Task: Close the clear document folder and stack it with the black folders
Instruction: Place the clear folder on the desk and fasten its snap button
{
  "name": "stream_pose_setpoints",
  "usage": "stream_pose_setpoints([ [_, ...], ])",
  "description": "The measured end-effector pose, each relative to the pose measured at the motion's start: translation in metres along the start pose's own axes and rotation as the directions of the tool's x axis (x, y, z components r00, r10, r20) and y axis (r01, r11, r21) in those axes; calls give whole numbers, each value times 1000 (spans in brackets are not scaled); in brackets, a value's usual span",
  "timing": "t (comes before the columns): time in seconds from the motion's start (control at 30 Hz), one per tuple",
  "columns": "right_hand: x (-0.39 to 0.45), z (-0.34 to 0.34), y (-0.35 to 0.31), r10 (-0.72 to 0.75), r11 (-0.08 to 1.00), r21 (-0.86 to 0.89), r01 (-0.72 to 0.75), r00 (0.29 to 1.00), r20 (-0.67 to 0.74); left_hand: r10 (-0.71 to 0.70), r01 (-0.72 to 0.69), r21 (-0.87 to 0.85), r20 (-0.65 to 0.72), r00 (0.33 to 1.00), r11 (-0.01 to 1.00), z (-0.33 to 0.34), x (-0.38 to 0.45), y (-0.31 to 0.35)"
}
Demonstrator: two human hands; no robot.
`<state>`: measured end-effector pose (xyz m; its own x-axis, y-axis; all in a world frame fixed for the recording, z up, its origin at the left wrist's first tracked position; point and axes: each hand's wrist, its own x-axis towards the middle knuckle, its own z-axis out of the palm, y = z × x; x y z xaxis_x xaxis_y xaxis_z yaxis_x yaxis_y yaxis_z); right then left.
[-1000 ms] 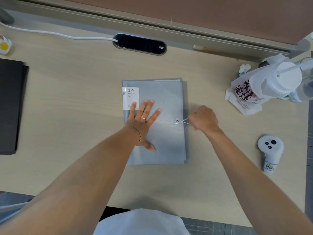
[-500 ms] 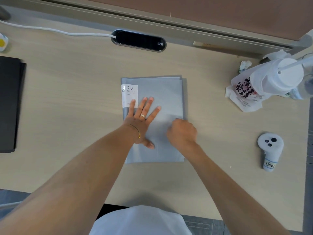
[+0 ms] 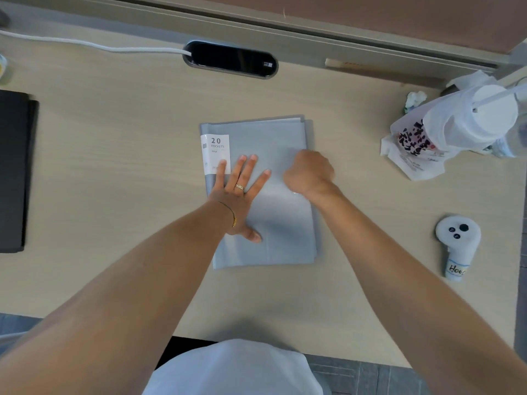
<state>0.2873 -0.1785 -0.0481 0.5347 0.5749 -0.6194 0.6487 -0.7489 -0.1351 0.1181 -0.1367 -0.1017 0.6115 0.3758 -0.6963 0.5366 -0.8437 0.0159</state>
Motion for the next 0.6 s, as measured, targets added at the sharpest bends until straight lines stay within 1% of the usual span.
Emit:
stream_pose_setpoints([
  [0.07, -10, 13, -10, -69, 992, -113, 61, 996, -65, -1, 1, 5, 3, 1000, 1000, 1, 0, 0],
  [0.13, -18, 27, -10, -134, 973, -199, 115, 987, -85, -1, 1, 1, 6, 1000, 1000, 1, 1, -1],
  [0.23, -32, 43, 2, -204, 953, -249, 171, 972, -113, -5, 5, -9, 9, 1000, 1000, 1, 0, -1],
  [0.3, -41, 52, 14, -196, 956, -249, 157, 970, -140, -7, 7, -4, 12, 1000, 1000, 1, 0, -1],
  [0.37, -46, 58, 32, -155, 977, -170, 127, 974, -164, -2, 2, -5, 8, 1000, 1000, 0, 0, -1],
  [0.43, -42, 56, 49, -78, 996, 29, 84, 985, -157, 5, -5, 3, 8, 1000, 1000, -1, 0, -1],
  [0.5, -29, 49, 60, 19, 977, 214, -4, 998, -64, 13, -13, 13, 8, 1000, 1000, -2, 0, -1],
  [0.6, -10, 33, 66, 99, 928, 347, -132, 989, 111, 20, -20, 9, 7, 1000, 1000, -2, -1, -1],
])
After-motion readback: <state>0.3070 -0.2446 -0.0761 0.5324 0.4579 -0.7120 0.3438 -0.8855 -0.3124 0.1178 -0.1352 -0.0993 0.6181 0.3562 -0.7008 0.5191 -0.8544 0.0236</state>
